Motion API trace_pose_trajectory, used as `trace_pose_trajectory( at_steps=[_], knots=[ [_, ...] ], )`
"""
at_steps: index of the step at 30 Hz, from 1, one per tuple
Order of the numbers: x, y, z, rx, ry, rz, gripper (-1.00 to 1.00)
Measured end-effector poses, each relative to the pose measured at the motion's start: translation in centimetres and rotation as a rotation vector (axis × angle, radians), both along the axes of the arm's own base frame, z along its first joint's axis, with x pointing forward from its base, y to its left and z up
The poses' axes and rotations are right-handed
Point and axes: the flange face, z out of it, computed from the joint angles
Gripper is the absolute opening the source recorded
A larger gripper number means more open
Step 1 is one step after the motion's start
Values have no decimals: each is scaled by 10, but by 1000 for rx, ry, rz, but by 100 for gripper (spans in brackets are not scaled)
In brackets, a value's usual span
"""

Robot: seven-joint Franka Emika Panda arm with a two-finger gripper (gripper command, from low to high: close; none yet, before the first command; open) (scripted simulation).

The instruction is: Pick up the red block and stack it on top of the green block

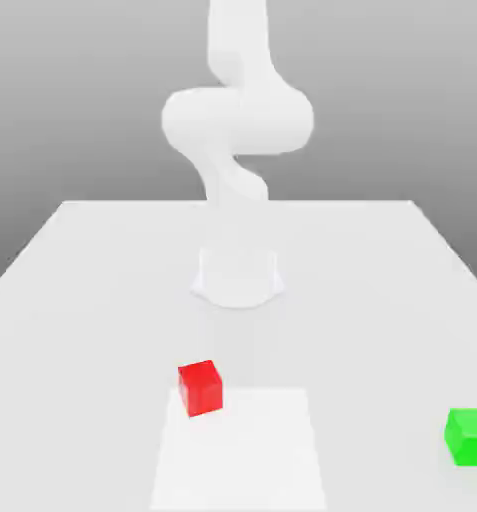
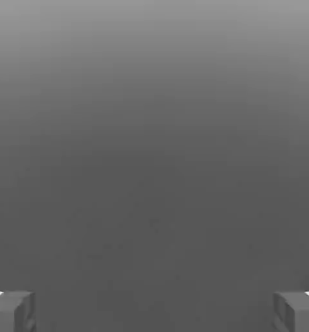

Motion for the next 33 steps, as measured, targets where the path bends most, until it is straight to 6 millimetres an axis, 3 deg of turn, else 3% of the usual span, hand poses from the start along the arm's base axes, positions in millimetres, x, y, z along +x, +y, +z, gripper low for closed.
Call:
trace_pose_trajectory(
  at_steps=[4,9,13,18,23,24,30,33],
  knots=[
    [34,-11,-99,-60,151,50,0],
    [41,-28,-224,-107,339,125,0],
    [19,-39,-326,-121,499,202,0],
    [-33,-47,-451,-109,690,310,0],
    [-43,-48,-505,-109,717,324,0],
    [-44,-48,-513,-109,718,324,-100],
    [-44,-48,-517,-109,719,324,-100],
    [-43,-48,-503,-108,718,324,-100]
  ],
)
